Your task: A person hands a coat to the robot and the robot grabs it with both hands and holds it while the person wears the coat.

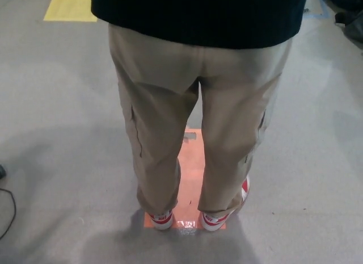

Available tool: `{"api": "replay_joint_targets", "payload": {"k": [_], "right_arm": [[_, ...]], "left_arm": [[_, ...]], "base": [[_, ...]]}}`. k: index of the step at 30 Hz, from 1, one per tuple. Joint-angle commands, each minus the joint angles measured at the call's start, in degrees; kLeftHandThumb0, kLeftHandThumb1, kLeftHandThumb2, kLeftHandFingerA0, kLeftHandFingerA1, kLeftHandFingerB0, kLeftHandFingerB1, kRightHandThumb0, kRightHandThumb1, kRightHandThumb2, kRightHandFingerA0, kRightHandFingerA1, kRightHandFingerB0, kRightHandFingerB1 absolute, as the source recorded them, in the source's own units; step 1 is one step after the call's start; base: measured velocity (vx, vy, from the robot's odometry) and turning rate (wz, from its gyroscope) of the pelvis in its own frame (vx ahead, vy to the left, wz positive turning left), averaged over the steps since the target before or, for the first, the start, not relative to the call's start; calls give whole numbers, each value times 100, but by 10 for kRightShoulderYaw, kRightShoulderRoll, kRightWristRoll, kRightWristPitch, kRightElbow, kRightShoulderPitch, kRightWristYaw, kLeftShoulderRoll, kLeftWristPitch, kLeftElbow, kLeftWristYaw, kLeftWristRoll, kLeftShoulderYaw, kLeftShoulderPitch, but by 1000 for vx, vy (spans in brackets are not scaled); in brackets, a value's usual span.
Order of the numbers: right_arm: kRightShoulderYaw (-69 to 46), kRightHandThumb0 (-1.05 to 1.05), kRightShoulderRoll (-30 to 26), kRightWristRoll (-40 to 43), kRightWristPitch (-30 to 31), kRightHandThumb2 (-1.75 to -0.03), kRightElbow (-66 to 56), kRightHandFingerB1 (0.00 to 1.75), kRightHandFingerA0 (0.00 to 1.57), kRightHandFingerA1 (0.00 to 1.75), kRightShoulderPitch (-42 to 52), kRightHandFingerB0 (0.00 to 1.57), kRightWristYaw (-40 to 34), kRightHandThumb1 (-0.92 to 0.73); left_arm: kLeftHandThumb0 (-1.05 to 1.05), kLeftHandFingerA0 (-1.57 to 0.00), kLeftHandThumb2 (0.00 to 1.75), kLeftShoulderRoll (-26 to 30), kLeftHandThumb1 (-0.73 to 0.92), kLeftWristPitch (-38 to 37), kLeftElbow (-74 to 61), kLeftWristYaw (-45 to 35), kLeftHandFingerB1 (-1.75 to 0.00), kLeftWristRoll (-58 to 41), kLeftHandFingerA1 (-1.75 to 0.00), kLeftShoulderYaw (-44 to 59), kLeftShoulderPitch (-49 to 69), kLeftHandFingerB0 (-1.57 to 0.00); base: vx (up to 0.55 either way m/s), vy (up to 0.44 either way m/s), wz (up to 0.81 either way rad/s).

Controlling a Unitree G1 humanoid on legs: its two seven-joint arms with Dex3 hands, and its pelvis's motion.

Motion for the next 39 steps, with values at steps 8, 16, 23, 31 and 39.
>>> {"api": "replay_joint_targets", "payload": {"k": [8,16,23,31,39], "right_arm": [[-67,-94,68,-17,-1,-108,-453,5,0,5,473,0,-10,-78],[-36,-95,101,-42,-12,-106,-464,3,0,2,582,0,-35,-77],[1,-82,128,-96,-17,-90,-437,1,0,1,669,0,-83,-67],[33,-88,148,-109,-43,-106,-359,9,0,11,724,0,-123,-71],[73,-83,163,-123,-39,-106,-223,14,0,18,739,0,-162,-70]], "left_arm": [[-101,0,108,-67,79,6,-430,53,0,-10,0,123,514,0],[-101,0,107,-102,79,-10,-456,88,0,19,0,100,635,0],[-103,0,108,-124,79,-7,-436,115,-2,48,0,71,725,0],[-103,0,108,-143,76,-19,-358,153,-5,69,0,38,787,0],[-104,0,111,-159,79,-13,-250,194,-4,82,0,0,813,0]], "base": [[0,0,0],[0,0,0],[0,0,0],[0,0,0],[0,0,0]]}}
